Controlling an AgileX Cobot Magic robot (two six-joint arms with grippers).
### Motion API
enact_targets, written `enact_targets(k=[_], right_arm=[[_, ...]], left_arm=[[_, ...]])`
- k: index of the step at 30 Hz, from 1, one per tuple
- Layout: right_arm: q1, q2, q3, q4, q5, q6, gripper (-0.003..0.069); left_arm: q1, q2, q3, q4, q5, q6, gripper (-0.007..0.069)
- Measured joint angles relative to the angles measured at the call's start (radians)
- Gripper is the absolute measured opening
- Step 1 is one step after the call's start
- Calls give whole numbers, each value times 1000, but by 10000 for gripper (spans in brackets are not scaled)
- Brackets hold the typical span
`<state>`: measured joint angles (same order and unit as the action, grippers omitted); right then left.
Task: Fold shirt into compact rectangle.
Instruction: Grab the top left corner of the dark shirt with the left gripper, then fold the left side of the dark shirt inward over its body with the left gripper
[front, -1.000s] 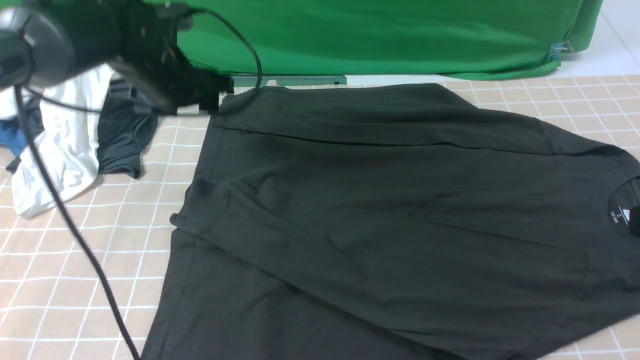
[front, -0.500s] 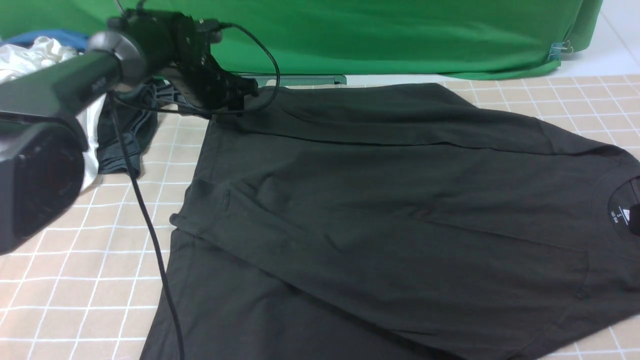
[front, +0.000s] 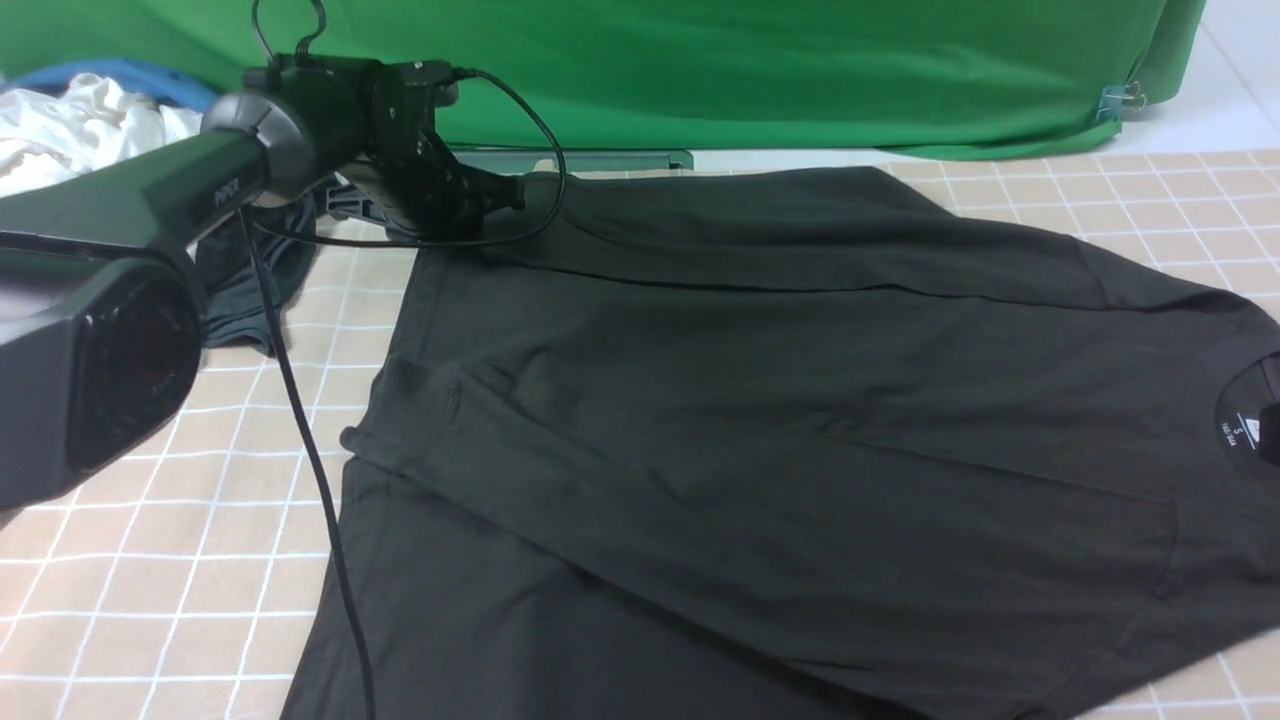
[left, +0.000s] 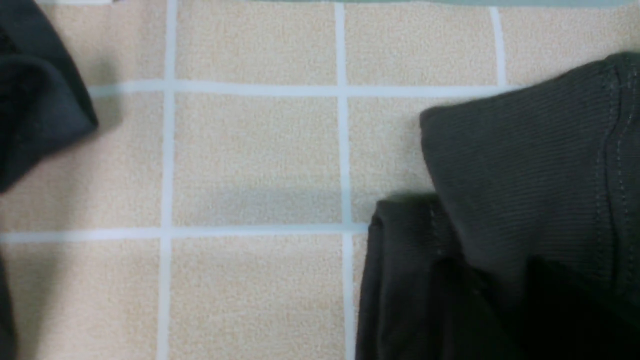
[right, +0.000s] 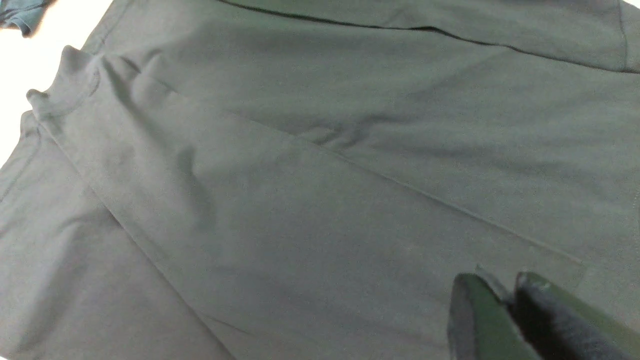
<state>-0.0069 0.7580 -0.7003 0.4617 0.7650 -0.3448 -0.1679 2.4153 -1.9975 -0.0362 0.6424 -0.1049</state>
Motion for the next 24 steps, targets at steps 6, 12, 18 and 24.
enact_targets(k=[6, 12, 18, 24], right_arm=[[0, 0, 0, 0, 1, 0, 144], [0, 0, 0, 0, 4, 0, 144], [0, 0, 0, 2, 6, 0, 144], [0, 0, 0, 2, 6, 0, 144]], left_arm=[[0, -41, 0, -1, 51, 3, 50], [-1, -169, 0, -45, 204, 85, 50], [-2, -264, 0, -103, 385, 137, 50], [-3, -354, 0, -102, 538, 135, 50]])
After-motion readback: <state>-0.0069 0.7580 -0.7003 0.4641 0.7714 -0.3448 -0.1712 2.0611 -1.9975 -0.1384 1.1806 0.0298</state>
